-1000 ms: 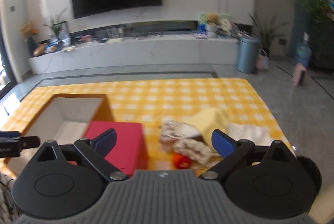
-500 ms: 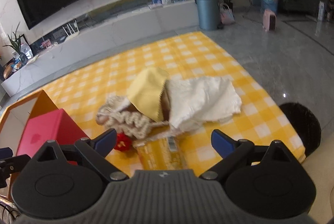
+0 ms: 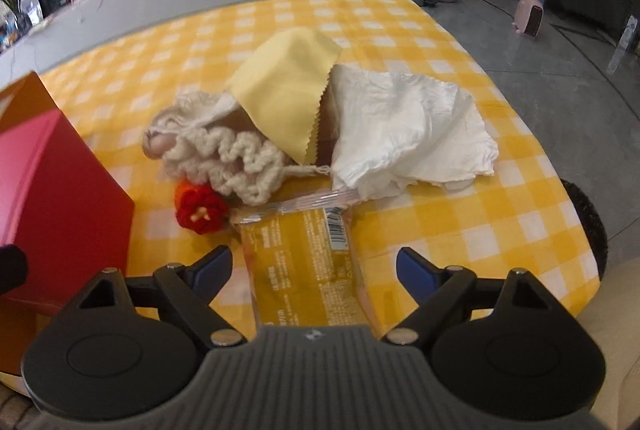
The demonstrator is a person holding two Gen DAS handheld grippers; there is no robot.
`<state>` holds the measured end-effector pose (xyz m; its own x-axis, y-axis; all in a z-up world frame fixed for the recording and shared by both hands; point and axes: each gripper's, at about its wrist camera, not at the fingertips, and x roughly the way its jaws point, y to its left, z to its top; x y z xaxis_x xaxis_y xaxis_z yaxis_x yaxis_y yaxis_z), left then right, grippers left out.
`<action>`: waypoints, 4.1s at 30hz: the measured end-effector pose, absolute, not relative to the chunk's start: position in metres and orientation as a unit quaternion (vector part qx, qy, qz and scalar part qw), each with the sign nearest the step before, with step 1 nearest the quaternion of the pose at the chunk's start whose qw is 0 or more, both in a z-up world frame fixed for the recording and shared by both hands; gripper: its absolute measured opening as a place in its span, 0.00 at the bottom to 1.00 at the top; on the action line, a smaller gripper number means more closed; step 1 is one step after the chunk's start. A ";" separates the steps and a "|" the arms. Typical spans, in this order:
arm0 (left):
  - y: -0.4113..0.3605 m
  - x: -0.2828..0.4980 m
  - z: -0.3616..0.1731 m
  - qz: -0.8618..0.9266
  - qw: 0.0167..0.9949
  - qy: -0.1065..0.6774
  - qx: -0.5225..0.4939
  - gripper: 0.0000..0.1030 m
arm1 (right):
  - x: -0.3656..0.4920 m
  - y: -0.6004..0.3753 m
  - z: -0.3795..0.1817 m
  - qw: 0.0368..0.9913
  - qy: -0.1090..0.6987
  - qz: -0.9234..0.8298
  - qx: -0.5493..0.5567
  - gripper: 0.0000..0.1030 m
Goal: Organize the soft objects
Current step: 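Grasp the yellow snack packet with the right tool, then grasp the knitted strawberry with the left tool while the right tool holds the packet, then carry the packet with the right tool over the box and release it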
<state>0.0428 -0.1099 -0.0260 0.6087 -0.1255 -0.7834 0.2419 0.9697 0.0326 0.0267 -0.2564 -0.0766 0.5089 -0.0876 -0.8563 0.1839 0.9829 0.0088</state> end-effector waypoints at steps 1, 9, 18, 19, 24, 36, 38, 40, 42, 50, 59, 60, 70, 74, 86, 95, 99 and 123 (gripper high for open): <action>-0.108 0.041 -0.025 -0.104 0.894 0.431 0.067 0.83 | 0.029 -0.258 -0.080 0.862 0.498 -0.080 0.053 0.88; -0.102 0.035 -0.015 -0.106 0.901 0.418 0.057 0.83 | 0.041 -0.265 -0.096 0.844 0.522 -0.101 0.065 0.88; -0.099 0.029 -0.010 -0.104 0.903 0.411 0.067 0.83 | 0.049 -0.249 -0.107 0.835 0.542 -0.085 0.028 0.80; -0.098 0.029 -0.008 -0.103 0.904 0.409 0.067 0.83 | 0.049 -0.249 -0.107 0.836 0.543 -0.080 0.031 0.74; -0.092 0.029 -0.007 -0.089 0.905 0.409 0.080 0.83 | 0.048 -0.246 -0.108 0.836 0.544 -0.071 0.026 0.62; -0.121 0.053 0.000 -0.140 0.882 0.416 0.172 0.88 | 0.027 -0.264 -0.084 0.858 0.501 -0.073 0.083 0.51; -0.133 0.068 -0.008 -0.150 0.860 0.445 0.201 0.88 | 0.025 -0.269 -0.081 0.860 0.497 -0.071 0.092 0.51; -0.142 0.082 -0.013 -0.157 0.849 0.459 0.209 0.88 | 0.024 -0.272 -0.081 0.860 0.496 -0.074 0.098 0.51; -0.152 0.094 -0.020 -0.165 0.843 0.465 0.216 0.88 | 0.024 -0.274 -0.082 0.858 0.498 -0.079 0.098 0.51; -0.194 0.114 -0.051 -0.211 0.822 0.459 0.262 0.86 | 0.028 -0.276 -0.089 0.852 0.507 -0.088 0.095 0.50; -0.216 0.134 -0.085 -0.232 0.796 0.502 0.247 0.61 | 0.029 -0.277 -0.093 0.844 0.520 -0.108 0.076 0.50; -0.218 0.135 -0.090 -0.230 0.793 0.508 0.246 0.61 | 0.030 -0.276 -0.094 0.844 0.522 -0.105 0.074 0.50; -0.230 0.147 -0.115 -0.180 0.801 0.517 0.242 0.59 | 0.030 -0.278 -0.095 0.844 0.520 -0.102 0.081 0.50; -0.231 0.153 -0.116 -0.168 0.800 0.523 0.240 0.53 | 0.031 -0.279 -0.096 0.844 0.521 -0.101 0.080 0.50; -0.220 0.146 -0.102 -0.192 0.778 0.551 0.234 0.46 | 0.032 -0.282 -0.097 0.843 0.522 -0.092 0.094 0.50; -0.193 0.121 -0.059 -0.222 0.803 0.522 0.181 0.46 | 0.026 -0.280 -0.087 0.856 0.502 -0.045 0.117 0.50; -0.173 0.109 -0.031 -0.239 0.824 0.498 0.126 0.46 | 0.022 -0.285 -0.080 0.863 0.481 -0.005 0.155 0.49; -0.031 0.064 0.034 -0.159 0.906 0.391 -0.041 0.46 | -0.001 -0.284 -0.027 0.882 0.351 0.166 0.268 0.48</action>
